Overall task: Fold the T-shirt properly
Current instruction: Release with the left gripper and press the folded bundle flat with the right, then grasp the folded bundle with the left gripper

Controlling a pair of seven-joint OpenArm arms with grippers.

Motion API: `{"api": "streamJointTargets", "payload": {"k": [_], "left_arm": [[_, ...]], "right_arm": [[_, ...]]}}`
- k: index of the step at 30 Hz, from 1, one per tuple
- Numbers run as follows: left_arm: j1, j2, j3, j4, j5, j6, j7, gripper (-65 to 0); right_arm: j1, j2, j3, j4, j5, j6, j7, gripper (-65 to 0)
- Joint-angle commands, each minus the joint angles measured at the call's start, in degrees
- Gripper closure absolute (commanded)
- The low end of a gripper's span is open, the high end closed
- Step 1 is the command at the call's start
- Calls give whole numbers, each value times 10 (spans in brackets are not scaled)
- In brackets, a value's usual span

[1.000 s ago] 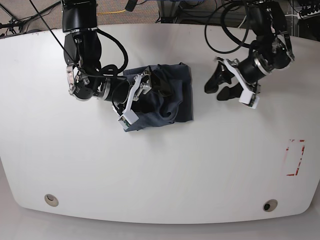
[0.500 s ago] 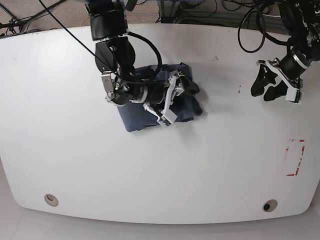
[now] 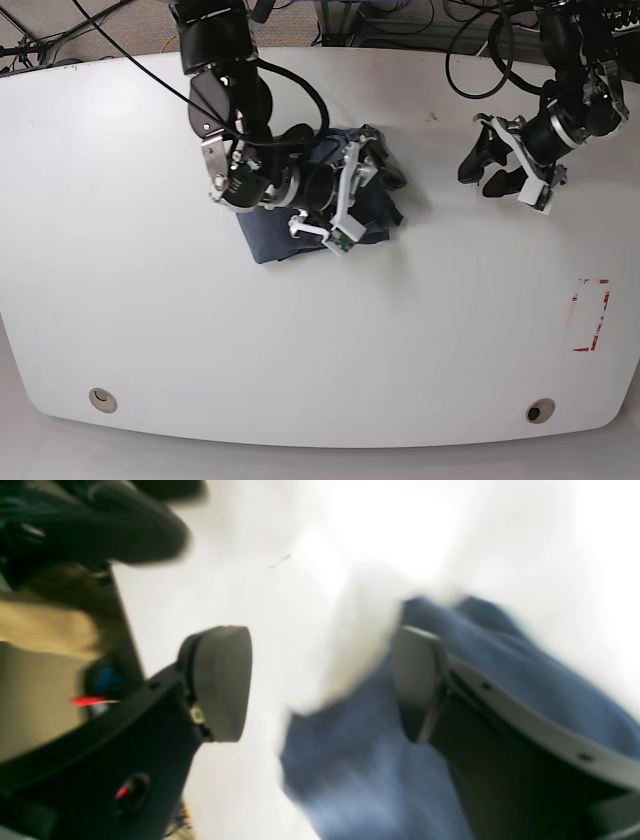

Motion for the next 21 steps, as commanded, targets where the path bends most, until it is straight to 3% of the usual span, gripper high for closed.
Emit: {"api": "streamJointTargets", "payload": {"k": [1,8,11,16,21], "left_arm": [[-21,15,33,13,16,-3,-15,-272],[-50,71,108,11,72,-3,-15,-272],[-72,100,152,9,111,-3,-15,-269],[-78,158,211,-13,207,-3,-16,-269],[-87,209,217,-46,278,-3,-16,-269]], "right_arm": [[9,24,29,28,2,2,8,-409],[11,71,104,28,2,2,9,-400],[12,83,136,20,2,12,10,-335],[42,99,156,-26,-4,56,10,-178],[75,99,156,-91,-4,59,19,-146]]}}
